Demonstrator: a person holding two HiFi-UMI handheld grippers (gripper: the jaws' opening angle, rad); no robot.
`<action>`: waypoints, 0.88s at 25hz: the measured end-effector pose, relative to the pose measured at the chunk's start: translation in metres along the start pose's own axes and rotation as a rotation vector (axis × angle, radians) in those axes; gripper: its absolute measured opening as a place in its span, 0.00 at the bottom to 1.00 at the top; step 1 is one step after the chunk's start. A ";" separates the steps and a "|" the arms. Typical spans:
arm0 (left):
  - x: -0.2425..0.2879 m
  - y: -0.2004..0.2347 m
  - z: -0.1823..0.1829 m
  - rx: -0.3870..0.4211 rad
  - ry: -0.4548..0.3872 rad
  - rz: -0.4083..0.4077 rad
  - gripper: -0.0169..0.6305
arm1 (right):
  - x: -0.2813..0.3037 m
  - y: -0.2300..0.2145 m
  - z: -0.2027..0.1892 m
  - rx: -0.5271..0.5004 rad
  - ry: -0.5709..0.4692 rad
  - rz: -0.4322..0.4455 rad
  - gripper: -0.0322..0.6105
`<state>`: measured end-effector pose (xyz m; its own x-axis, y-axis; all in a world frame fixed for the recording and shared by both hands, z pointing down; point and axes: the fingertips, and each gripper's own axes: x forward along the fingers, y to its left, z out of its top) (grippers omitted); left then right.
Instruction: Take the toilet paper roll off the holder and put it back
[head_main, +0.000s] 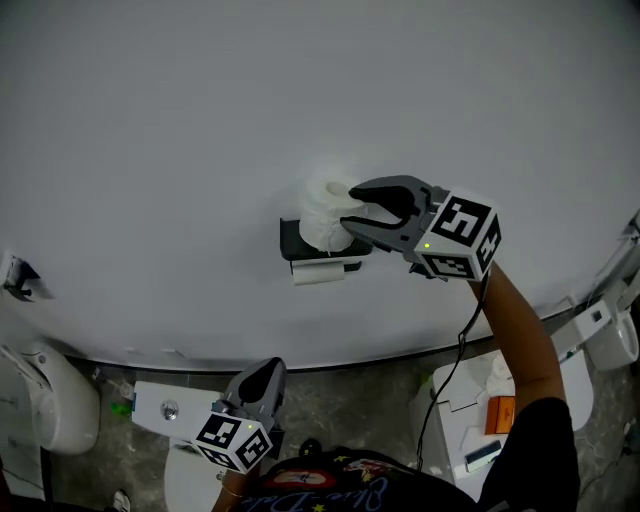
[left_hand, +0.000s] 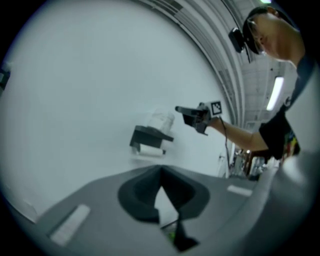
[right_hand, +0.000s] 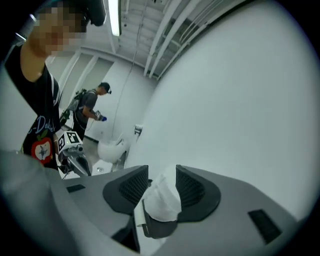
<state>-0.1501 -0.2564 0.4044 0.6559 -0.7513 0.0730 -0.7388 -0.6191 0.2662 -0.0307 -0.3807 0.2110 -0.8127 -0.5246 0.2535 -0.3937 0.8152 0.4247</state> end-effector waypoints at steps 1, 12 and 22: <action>0.000 0.004 -0.001 -0.013 0.003 0.000 0.02 | 0.008 -0.006 -0.002 -0.016 0.050 0.016 0.29; -0.001 0.039 -0.008 -0.100 0.013 0.014 0.02 | 0.056 -0.014 -0.040 0.000 0.368 0.146 0.38; 0.002 0.039 -0.013 -0.122 0.023 -0.010 0.02 | 0.055 -0.015 -0.043 0.008 0.413 0.107 0.37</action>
<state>-0.1757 -0.2787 0.4268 0.6671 -0.7393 0.0912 -0.7091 -0.5927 0.3820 -0.0507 -0.4328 0.2561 -0.6097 -0.4895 0.6234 -0.3212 0.8716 0.3703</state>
